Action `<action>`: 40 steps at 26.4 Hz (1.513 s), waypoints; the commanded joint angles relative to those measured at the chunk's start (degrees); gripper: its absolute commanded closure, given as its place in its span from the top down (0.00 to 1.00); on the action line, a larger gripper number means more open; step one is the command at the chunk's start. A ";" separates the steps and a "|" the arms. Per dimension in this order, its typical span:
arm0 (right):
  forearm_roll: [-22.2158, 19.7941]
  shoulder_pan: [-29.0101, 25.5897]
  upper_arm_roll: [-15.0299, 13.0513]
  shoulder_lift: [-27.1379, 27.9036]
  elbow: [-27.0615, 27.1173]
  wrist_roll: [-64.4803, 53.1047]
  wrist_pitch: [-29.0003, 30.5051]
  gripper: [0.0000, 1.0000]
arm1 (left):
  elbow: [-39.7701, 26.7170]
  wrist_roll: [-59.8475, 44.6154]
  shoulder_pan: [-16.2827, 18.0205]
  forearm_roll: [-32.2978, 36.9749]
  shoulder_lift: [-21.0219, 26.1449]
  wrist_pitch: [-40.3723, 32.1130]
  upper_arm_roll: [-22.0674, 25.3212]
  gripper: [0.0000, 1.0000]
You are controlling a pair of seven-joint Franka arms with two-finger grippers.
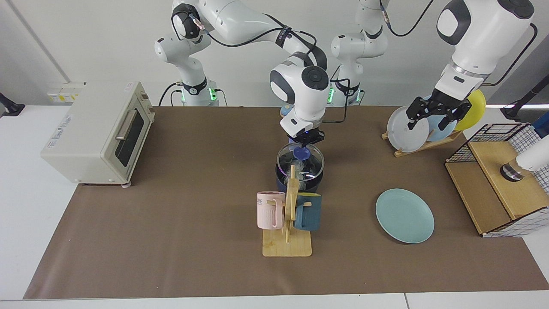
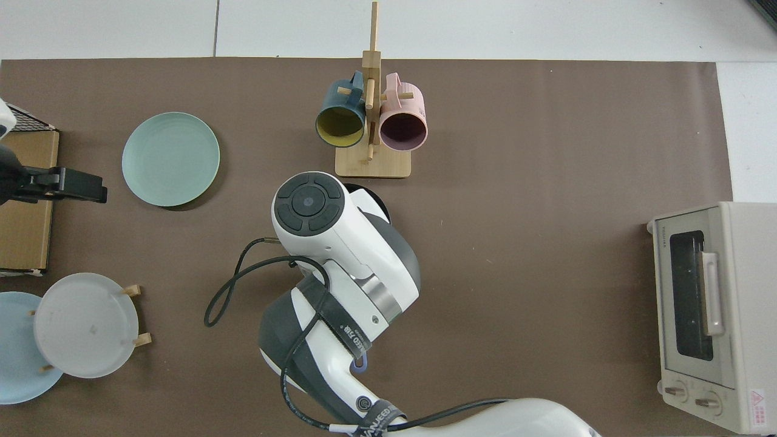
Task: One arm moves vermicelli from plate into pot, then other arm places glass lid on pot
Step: 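Lower the glass lid onto the black pot and open the right gripper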
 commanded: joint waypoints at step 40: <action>-2.08 -2.85 -0.01 -0.94 -2.39 -6.38 8.21 0.00 | -1.66 -0.08 -0.36 1.06 -1.42 0.85 0.21 1.00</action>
